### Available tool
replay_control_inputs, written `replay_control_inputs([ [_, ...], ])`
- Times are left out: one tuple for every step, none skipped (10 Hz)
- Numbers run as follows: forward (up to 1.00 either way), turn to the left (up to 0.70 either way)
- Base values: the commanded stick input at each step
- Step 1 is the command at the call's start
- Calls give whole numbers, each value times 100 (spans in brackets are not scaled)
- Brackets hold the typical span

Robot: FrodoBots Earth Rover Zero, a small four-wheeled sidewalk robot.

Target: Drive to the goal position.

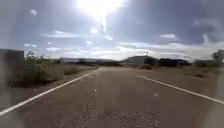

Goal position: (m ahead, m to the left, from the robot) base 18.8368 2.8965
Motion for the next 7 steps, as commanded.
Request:
replay_control_inputs([
  [100, 10],
  [100, 0],
  [100, 0],
  [100, 0],
  [100, 0],
  [100, 0],
  [100, 0],
])
